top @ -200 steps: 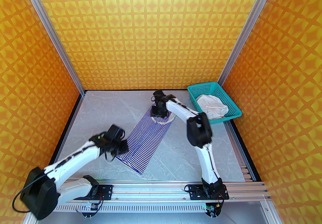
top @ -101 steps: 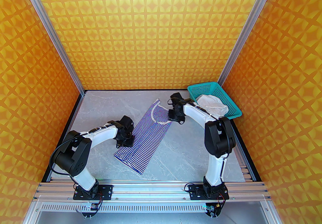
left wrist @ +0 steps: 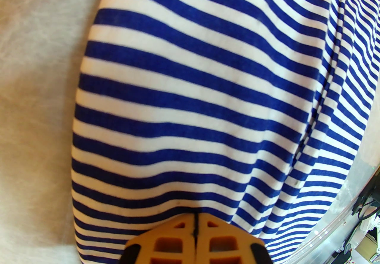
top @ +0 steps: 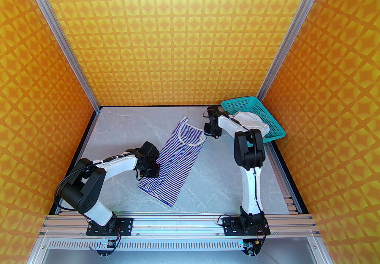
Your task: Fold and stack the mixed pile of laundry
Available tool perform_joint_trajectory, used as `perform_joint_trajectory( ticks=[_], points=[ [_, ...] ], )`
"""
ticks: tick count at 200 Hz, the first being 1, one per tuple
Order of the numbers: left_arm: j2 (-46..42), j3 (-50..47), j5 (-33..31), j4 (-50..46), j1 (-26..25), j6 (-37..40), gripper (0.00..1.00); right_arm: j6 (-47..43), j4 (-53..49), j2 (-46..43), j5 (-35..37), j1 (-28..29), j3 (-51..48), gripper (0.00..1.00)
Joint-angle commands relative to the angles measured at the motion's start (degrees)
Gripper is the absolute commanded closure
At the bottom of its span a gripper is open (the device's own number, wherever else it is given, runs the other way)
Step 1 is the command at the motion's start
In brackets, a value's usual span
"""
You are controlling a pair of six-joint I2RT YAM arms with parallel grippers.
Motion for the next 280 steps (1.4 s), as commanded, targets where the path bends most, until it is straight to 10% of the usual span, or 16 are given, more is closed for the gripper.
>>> perform_joint_trajectory(
  ticks=[1,192,280],
  points=[
    [2.00,-3.59,-0.05,-0.22,-1.19,-1.61,1.00,1.05,1.49,3.15,-4.07,0.20,4.27,0.90],
    [-7.32,-2.29,-5.29,-1.32,-16.58,-16.46,0.99,1.30,-11.17,13.00,-4.50,2.68,28.33,0.61],
    [6.05,22.26,-6.71,-3.07,-6.54,2.23,1.00,4.66,5.96,-17.92,-6.14,6.83,-16.31,0.67]
  ],
)
